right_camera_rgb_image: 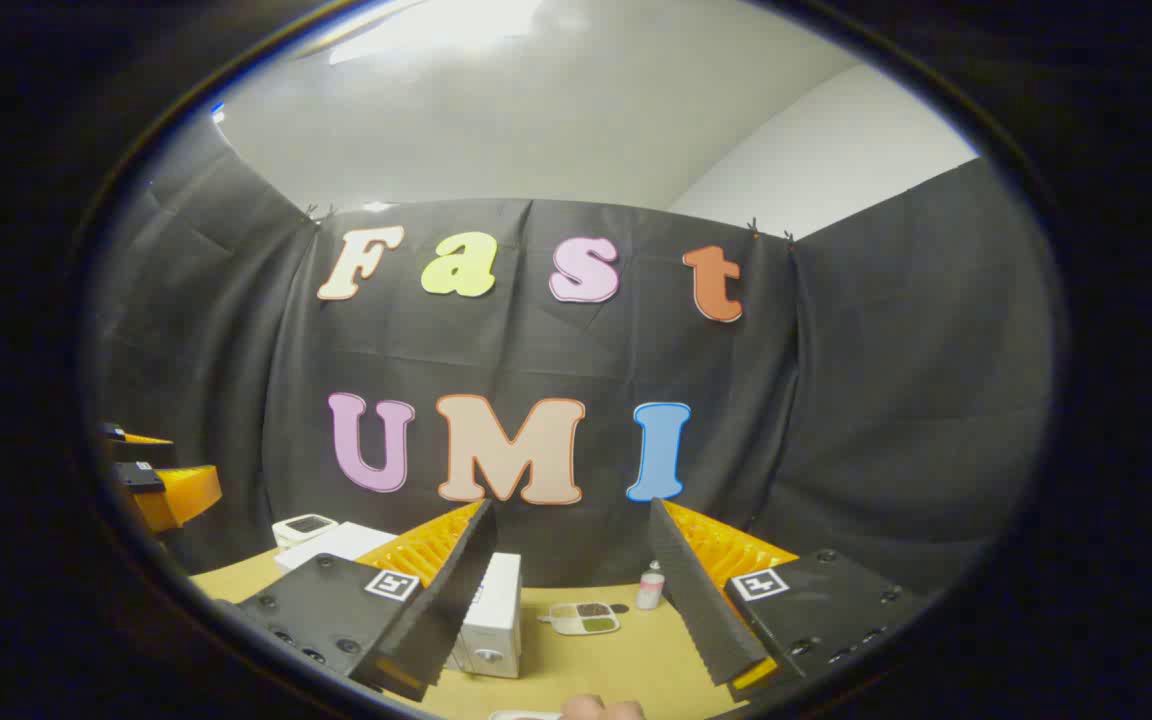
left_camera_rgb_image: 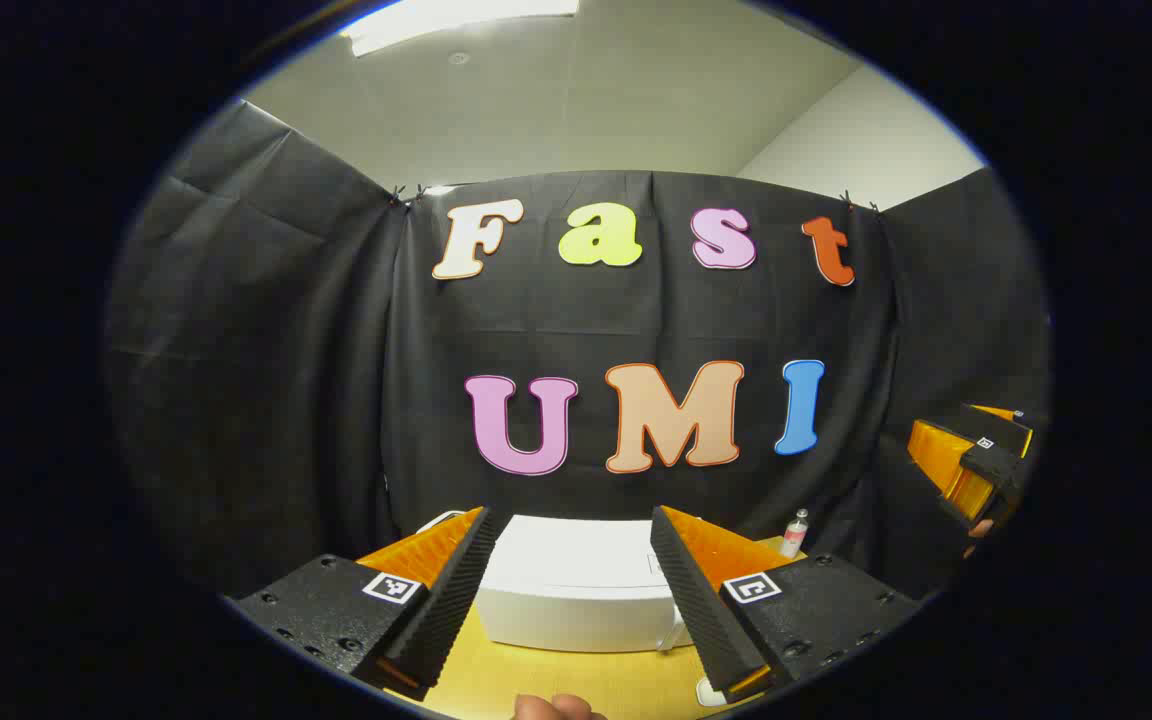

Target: Open the microwave oven with the left hand, put the food in, and close the microwave oven.

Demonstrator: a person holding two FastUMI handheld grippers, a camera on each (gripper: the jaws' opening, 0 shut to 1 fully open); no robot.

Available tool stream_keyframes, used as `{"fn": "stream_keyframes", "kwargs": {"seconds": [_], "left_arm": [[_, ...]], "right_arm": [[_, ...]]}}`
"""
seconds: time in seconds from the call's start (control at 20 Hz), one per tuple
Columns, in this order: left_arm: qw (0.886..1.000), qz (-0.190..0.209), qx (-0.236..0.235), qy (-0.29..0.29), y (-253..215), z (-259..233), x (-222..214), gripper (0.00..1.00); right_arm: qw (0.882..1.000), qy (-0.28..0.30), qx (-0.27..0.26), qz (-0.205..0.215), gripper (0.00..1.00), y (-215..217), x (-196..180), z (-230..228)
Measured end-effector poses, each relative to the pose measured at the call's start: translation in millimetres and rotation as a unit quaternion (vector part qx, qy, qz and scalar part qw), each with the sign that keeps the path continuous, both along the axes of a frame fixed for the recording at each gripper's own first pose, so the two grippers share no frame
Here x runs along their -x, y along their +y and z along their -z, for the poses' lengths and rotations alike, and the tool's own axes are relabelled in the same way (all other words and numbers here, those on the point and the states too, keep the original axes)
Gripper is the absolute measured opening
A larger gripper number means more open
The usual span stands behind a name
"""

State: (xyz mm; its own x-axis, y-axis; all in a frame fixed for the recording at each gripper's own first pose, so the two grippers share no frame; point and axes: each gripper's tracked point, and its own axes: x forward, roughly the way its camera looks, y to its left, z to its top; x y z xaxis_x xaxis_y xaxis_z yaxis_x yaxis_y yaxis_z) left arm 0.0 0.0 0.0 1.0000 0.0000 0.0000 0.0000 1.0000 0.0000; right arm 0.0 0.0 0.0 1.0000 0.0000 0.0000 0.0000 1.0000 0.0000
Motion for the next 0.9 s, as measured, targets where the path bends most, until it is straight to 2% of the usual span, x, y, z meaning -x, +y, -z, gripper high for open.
{"fn": "stream_keyframes", "kwargs": {"seconds": [0.05, 0.15, 0.5, 0.55, 0.85, 0.9], "left_arm": [[1.000, -0.001, -0.002, 0.000, 0.2, -0.7, -0.3, 0.94], [1.000, -0.001, -0.004, -0.004, -1.2, -2.5, -0.4, 0.91], [1.000, 0.001, -0.009, -0.009, -6.8, -2.5, -8.7, 0.91], [1.000, 0.000, -0.008, -0.008, -6.2, -2.6, -9.6, 0.94], [1.000, 0.002, -0.005, -0.006, -12.2, -0.2, -14.6, 0.94], [1.000, 0.003, -0.004, -0.006, -13.8, 0.3, -14.8, 0.91]], "right_arm": [[1.000, 0.000, -0.001, 0.000, 0.97, -0.1, -1.1, 1.5], [1.000, 0.001, -0.003, -0.006, 0.96, 3.6, -2.3, 3.6], [1.000, -0.008, 0.005, -0.018, 0.96, 12.4, -4.5, 2.2], [1.000, -0.008, 0.003, -0.019, 0.96, 12.5, -5.4, 3.2], [1.000, -0.001, -0.001, -0.017, 0.96, 7.9, -7.3, 7.4], [1.000, -0.001, 0.000, -0.016, 0.96, 6.4, -7.3, 7.5]]}}
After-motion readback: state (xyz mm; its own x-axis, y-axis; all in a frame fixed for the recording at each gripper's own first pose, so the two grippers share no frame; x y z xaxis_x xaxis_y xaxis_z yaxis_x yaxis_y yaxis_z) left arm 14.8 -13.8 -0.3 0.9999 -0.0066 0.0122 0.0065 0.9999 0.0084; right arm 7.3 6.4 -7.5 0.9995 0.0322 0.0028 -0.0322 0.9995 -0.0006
